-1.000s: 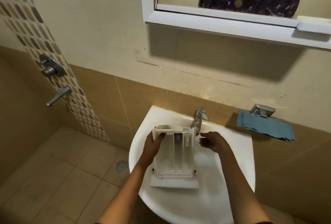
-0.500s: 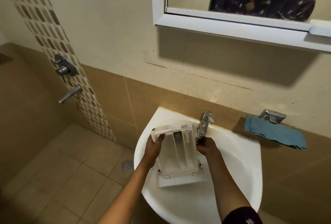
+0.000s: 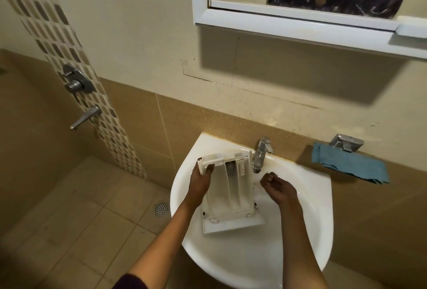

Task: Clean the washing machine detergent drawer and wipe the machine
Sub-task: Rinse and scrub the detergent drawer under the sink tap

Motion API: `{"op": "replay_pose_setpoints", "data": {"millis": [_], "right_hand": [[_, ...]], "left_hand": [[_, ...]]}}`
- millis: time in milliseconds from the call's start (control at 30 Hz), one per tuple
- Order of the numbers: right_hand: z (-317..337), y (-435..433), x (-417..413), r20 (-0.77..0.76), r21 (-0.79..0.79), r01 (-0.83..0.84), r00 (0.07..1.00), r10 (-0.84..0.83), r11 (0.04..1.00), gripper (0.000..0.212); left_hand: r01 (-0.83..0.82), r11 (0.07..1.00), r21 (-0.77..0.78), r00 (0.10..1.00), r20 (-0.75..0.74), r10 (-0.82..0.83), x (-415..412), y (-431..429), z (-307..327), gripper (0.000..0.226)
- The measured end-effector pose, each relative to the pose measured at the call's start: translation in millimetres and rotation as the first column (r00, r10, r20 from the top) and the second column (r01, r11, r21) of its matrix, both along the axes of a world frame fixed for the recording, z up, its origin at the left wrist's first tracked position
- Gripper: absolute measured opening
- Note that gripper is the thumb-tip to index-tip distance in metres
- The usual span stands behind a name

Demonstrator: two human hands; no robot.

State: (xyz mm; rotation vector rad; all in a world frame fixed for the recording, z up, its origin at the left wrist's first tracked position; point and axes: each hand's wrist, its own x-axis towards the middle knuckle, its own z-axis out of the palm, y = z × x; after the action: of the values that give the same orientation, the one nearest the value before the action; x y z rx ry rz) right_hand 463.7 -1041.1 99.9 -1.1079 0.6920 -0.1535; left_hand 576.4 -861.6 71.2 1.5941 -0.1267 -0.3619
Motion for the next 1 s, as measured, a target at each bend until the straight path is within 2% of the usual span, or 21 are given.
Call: {"op": "replay_pose_setpoints", "data": {"millis": [100,167,200,267,333,367,400,467,567,667,767,833,900,1000], "right_hand": [[21.5,-21.0,9.2,0.123,0.381,0.086,0.982,-0.143,0.921,0.034],[19.7,-32.1,21.5,0.166,0.512,0.071,0.970,-0.180,0.856,0.058],[25.6,-36.8,26.3,0.190,0.541,0.045,0.966,-0.174,0.840,0.055],[43.2,-41.6,39.5,0.248,0.527,-0.067,0.966,-0.077,0.847,0.034],[68.0,-34.9,54.5,0.255,0.466,-0.195,0.964,0.080,0.863,0.029],[74.9,-31.7,61.6,0.210,0.409,-0.230,0.965,0.155,0.883,0.025],[79.8,-26.8,68.8,0.140,0.331,-0.245,0.968,0.209,0.911,0.018],[84.6,-17.7,80.5,-0.066,0.100,-0.262,0.961,0.269,0.960,0.027],[93.2,-1.6,89.4,-0.259,-0.189,-0.367,0.913,0.314,0.911,0.034],[93.2,1.9,95.6,-0.424,-0.376,-0.464,0.856,0.296,0.802,0.033],[92.5,1.1,101.9,-0.474,-0.490,-0.520,0.833,0.286,0.700,0.027],[87.8,2.2,106.3,-0.515,-0.590,-0.580,0.806,0.292,0.561,0.021],[77.7,6.1,110.6,-0.583,-0.657,-0.654,0.756,0.299,0.374,0.023],[59.2,8.7,120.0,-0.707,-0.622,-0.763,0.644,0.292,0.179,0.028]], "left_hand": [[-0.002,1.000,0.012,1.000,-0.009,0.002,-0.9,-7.2,0.7,0.034],[-0.005,1.000,0.017,1.000,0.000,0.005,-1.8,-11.3,2.8,0.032],[-0.004,1.000,0.020,1.000,0.006,0.004,-2.0,-13.3,3.8,0.031],[0.005,1.000,0.026,1.000,0.011,-0.005,-4.3,-16.7,7.5,0.026],[0.023,0.999,0.046,0.999,0.025,-0.024,-6.2,-20.2,8.8,0.019],[0.034,0.998,0.062,0.999,0.032,-0.036,-7.2,-22.1,9.5,0.017],[0.038,0.997,0.074,0.998,0.038,-0.041,-8.1,-23.9,9.7,0.017],[0.038,0.995,0.090,0.998,0.039,-0.041,-9.1,-26.4,10.4,0.015],[0.046,0.994,0.100,0.998,0.035,-0.050,-8.6,-26.1,10.5,0.015],[0.047,0.994,0.095,0.998,0.039,-0.051,-7.8,-24.5,10.5,0.017],[0.028,0.996,0.087,0.999,0.024,-0.031,-8.0,-23.5,14.1,0.020],[0.028,0.995,0.092,0.999,0.028,-0.030,-7.5,-23.4,14.4,0.019],[0.040,0.994,0.100,0.998,0.034,-0.043,-7.1,-23.7,12.9,0.018],[0.051,0.992,0.115,0.997,0.049,-0.057,-6.9,-24.4,8.9,0.017]]}}
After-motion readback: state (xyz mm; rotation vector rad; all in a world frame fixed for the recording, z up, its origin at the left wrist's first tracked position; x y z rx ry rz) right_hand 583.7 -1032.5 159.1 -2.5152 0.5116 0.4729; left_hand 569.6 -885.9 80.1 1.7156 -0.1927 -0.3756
